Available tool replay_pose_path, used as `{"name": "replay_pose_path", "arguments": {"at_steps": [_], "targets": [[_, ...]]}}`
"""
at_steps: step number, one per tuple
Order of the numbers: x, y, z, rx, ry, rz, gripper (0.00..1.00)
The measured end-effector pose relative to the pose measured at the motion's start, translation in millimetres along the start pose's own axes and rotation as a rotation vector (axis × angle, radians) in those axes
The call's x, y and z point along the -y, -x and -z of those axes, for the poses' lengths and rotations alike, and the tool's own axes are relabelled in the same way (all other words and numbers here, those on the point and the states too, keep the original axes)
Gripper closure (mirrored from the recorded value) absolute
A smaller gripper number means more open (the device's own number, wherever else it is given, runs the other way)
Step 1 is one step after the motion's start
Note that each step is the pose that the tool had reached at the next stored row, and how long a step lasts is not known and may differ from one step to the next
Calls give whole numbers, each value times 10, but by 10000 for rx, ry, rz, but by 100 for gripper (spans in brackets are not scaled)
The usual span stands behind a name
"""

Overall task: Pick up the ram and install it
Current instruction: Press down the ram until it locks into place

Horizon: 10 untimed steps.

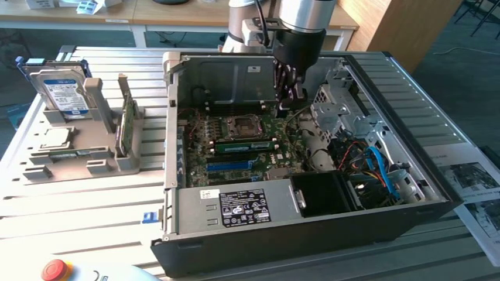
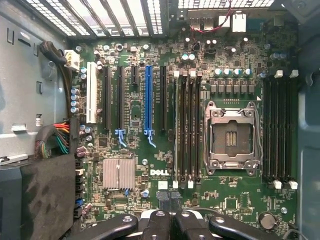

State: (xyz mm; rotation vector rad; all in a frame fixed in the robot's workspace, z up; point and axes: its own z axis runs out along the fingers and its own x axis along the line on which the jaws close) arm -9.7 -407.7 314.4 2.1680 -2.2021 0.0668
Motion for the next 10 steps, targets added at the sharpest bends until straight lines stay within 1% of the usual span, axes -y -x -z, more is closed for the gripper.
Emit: {"name": "replay_pose_path", "arguments": {"at_steps": [7,8,10], "targets": [[1,1,-1,-1,-2,1,90],[0,1,-2,1,-10,0,90],[0,1,-3,32,-55,-4,90]]}}
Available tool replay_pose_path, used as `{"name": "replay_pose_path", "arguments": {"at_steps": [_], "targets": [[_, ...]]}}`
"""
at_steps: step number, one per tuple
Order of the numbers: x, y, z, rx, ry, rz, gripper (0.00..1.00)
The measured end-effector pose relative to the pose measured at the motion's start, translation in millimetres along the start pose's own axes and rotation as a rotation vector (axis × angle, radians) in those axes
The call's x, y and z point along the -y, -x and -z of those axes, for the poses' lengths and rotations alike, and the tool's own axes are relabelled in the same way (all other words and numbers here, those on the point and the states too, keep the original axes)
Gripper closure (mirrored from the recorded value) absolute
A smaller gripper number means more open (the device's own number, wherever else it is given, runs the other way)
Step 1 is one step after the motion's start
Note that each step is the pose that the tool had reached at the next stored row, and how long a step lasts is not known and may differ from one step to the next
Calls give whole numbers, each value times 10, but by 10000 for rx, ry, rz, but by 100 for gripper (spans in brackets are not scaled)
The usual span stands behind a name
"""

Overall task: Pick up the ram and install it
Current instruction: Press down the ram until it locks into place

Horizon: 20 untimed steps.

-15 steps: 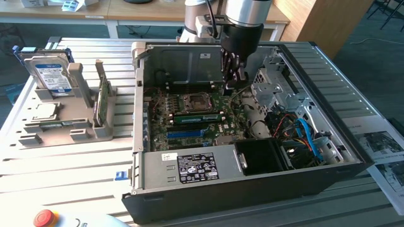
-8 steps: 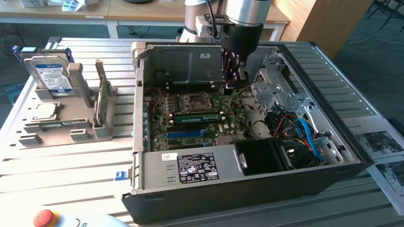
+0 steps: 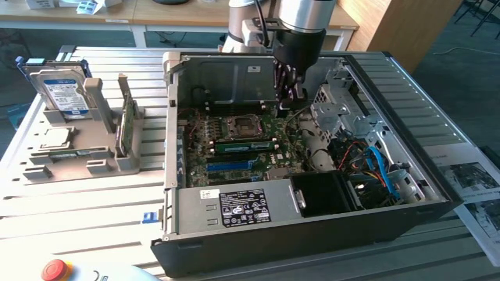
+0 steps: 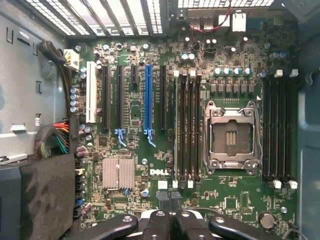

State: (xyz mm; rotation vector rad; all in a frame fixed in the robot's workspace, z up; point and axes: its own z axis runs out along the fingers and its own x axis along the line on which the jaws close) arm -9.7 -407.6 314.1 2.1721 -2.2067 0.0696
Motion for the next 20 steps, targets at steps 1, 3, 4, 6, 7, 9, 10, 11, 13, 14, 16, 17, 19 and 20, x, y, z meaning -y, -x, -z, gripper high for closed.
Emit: {"name": "replay_pose_path", "arguments": {"at_steps": [1,3,4,6,7,9,10,11,13,14,16,17,19,20], "targets": [[-1,0,1,20,-34,-3,90],[-2,0,1,49,-122,-7,90],[-4,0,0,64,-167,-10,90],[-4,-1,0,109,-247,-14,90],[-4,-2,0,135,-267,-14,90],[-5,-3,0,176,-306,-20,90],[-4,-3,-1,184,-323,-20,90],[-4,-3,0,188,-336,-21,90],[-4,-3,0,189,-355,-22,90],[-4,-3,0,192,-363,-23,90],[-4,-3,-1,195,-376,-23,90],[-4,-3,-1,195,-378,-23,90],[-4,-3,-1,195,-382,-24,90],[-5,-4,-1,194,-381,-24,90]]}}
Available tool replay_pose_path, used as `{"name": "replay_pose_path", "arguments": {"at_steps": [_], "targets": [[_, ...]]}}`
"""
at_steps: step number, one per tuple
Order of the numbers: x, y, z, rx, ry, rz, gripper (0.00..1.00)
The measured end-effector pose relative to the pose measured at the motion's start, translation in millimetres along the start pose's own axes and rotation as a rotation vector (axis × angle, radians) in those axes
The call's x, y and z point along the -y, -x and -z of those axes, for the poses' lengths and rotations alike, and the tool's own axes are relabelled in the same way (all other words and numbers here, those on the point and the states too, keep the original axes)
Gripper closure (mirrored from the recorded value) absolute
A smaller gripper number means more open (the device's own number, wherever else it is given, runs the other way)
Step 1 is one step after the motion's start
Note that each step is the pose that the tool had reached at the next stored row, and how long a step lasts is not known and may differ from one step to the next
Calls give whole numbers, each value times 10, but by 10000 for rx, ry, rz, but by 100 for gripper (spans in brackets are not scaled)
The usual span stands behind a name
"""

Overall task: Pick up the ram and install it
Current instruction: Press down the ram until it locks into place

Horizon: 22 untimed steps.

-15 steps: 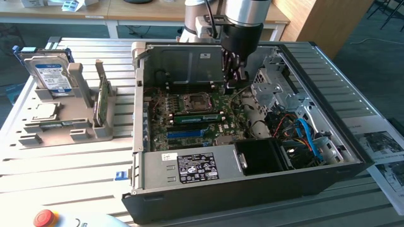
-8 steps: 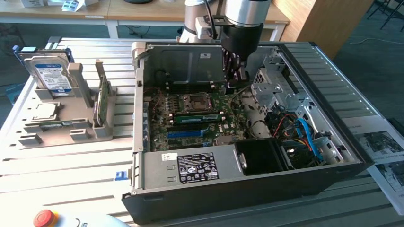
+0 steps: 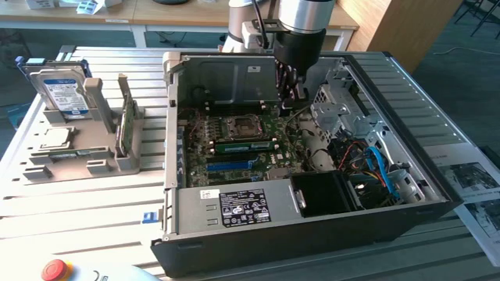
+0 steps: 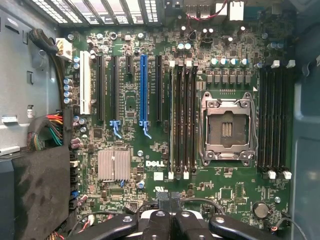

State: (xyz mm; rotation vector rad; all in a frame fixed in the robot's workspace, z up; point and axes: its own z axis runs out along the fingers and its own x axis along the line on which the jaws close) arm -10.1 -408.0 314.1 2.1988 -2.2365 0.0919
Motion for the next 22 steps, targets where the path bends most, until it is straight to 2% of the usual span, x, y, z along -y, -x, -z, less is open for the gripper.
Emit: {"name": "replay_pose_path", "arguments": {"at_steps": [6,17,22], "targets": [[-1,1,-22,1,0,0,90],[-6,7,-149,1,0,-2,90],[-7,8,-177,-1,1,-3,90]]}}
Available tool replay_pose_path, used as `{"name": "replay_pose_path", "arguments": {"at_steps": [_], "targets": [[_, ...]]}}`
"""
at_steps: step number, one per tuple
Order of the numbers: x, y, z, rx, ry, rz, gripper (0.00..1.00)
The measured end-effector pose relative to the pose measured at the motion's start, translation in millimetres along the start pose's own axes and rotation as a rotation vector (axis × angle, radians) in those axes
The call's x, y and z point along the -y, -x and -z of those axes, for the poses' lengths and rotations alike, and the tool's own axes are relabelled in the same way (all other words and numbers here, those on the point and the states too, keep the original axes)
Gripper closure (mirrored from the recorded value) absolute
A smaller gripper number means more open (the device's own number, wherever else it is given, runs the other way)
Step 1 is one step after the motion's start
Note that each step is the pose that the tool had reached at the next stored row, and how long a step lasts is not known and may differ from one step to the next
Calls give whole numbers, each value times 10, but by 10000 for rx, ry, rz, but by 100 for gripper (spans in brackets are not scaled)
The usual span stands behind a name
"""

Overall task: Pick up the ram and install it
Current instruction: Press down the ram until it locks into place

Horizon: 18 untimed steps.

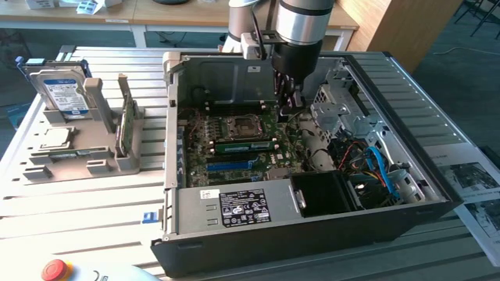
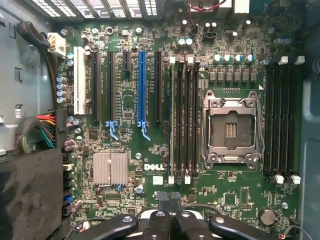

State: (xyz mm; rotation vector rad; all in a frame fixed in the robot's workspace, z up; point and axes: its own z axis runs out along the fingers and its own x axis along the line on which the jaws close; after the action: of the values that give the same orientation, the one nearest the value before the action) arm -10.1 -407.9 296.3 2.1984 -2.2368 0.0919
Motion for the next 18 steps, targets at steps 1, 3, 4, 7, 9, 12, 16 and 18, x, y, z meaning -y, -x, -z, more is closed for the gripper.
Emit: {"name": "replay_pose_path", "arguments": {"at_steps": [1,3,4,7,9,12,16,18], "targets": [[0,0,0,0,0,0,90],[0,0,-1,2,-1,0,90],[0,0,-1,2,-1,0,90],[0,0,-1,2,1,-33,90],[0,0,-1,4,7,-62,90],[4,0,-1,1,33,-85,90],[22,-2,-2,4,123,-101,90],[34,-4,-4,9,183,-109,90]]}}
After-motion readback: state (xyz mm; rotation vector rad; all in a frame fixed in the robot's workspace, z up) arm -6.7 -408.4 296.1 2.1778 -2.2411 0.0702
